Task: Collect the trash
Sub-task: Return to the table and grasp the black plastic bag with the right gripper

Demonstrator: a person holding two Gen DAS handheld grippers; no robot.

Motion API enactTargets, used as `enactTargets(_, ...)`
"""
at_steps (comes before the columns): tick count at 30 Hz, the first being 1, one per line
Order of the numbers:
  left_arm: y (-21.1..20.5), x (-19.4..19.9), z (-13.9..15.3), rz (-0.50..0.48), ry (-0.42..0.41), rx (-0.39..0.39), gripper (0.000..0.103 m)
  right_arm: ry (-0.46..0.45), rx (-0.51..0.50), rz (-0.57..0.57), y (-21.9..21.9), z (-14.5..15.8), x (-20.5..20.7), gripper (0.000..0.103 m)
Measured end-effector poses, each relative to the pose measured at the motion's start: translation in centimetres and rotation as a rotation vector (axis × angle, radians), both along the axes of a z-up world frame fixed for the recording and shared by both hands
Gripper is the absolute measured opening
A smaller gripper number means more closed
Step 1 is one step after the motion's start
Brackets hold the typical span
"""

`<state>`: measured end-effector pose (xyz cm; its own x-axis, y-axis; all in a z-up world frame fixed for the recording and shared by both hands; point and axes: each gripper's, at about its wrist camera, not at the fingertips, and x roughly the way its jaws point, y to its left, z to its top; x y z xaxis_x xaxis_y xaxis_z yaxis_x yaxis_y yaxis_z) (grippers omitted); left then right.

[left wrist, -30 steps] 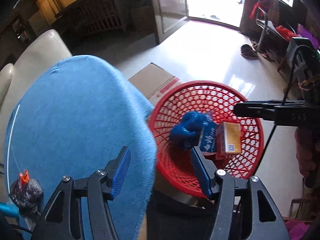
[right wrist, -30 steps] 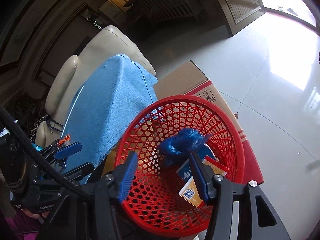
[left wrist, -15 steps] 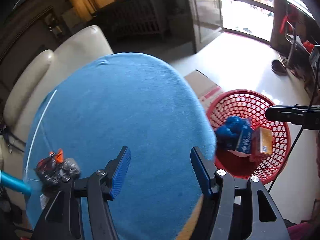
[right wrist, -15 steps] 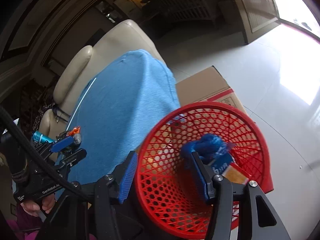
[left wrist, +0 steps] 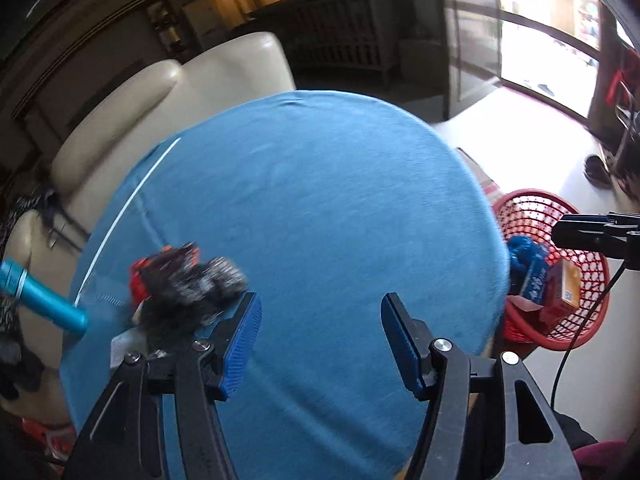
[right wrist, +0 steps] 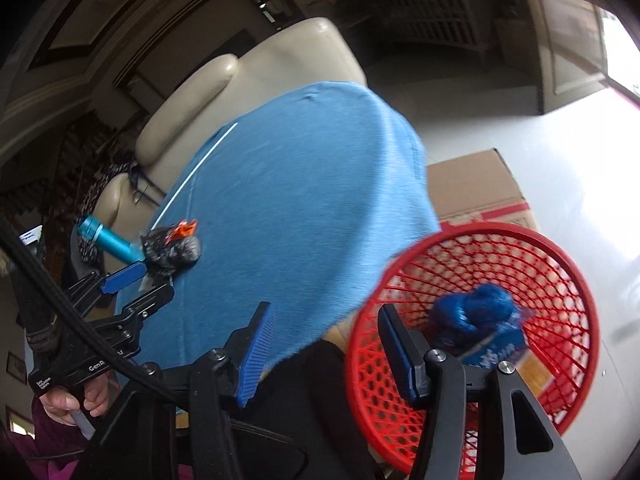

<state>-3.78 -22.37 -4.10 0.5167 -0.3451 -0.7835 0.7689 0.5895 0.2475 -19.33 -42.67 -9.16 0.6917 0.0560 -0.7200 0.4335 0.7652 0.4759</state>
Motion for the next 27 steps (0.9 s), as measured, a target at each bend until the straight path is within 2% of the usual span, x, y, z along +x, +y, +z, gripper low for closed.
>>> enactTargets(15, 10.5, 5.9, 0.3, 0.275, 0.001, -0.049, 0.063, -0.021, -0.088, 0.253, 8.2, 3.2, 10.1, 0.057)
enactTargets(27, 16.6, 9.0, -0.5, 0.397, 0.020, -0.069, 0.063, 0.002, -0.120, 0.404, 14.5, 3.2, 16.2, 0.057)
